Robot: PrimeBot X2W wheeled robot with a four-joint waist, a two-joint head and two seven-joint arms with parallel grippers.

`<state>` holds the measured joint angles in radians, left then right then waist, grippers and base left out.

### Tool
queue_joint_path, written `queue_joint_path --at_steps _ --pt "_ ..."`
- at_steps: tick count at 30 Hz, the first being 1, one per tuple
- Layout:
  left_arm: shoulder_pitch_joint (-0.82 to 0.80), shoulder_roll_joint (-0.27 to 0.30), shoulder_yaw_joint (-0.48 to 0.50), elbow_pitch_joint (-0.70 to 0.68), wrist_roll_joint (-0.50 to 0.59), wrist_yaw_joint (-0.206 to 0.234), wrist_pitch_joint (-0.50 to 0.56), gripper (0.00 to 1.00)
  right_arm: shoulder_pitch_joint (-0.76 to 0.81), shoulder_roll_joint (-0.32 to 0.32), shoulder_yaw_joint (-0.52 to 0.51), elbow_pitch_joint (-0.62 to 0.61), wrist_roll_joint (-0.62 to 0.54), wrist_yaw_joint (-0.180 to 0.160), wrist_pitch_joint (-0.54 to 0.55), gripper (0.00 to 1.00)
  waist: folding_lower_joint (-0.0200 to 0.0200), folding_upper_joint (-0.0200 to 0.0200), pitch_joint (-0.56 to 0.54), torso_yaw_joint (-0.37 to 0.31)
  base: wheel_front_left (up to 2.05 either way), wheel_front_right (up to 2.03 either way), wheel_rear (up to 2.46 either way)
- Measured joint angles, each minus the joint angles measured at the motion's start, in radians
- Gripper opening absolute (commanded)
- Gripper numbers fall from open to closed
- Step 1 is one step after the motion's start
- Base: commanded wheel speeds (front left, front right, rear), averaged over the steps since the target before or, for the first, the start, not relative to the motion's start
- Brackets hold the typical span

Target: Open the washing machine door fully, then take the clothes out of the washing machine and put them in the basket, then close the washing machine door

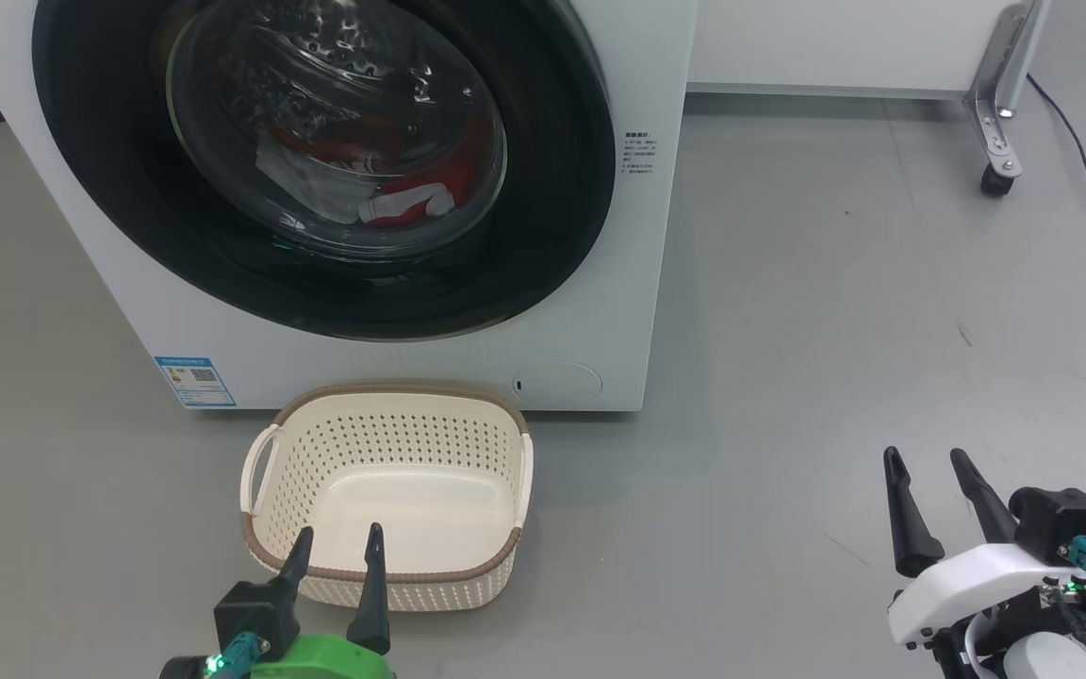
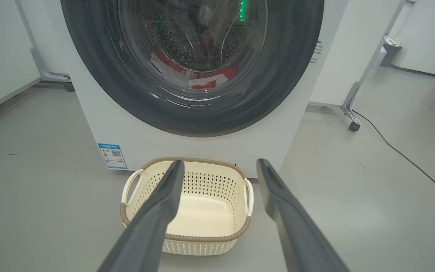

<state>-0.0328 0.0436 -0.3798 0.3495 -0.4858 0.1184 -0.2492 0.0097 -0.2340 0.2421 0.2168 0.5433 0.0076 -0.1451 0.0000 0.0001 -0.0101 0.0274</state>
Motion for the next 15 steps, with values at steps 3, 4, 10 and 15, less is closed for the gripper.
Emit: queue_joint_path --at_steps 3,4,10,15 --pt "0.000 0.000 0.000 0.002 0.000 0.000 0.000 1.00 0.000 0.000 0.000 0.001 0.000 0.000 0.000 1.00 0.0000 0.0000 0.001 0.000 0.00 0.00 0.00" --pt "0.000 0.000 0.000 0.003 0.000 0.000 0.000 1.00 0.000 0.000 0.000 0.001 0.000 0.000 0.000 1.00 0.0000 0.0000 0.001 0.000 0.00 0.00 0.00" --pt "-0.004 0.000 -0.001 0.008 -0.007 0.000 0.000 1.00 0.000 -0.001 0.003 0.007 0.000 0.002 0.000 1.00 0.0000 0.0000 0.003 0.000 0.00 0.00 0.00" --pt "-0.009 0.000 -0.002 0.011 -0.007 0.000 0.000 1.00 -0.001 0.000 0.001 0.005 0.003 0.009 -0.002 1.00 0.0000 0.0000 0.005 0.003 0.00 0.00 0.00"
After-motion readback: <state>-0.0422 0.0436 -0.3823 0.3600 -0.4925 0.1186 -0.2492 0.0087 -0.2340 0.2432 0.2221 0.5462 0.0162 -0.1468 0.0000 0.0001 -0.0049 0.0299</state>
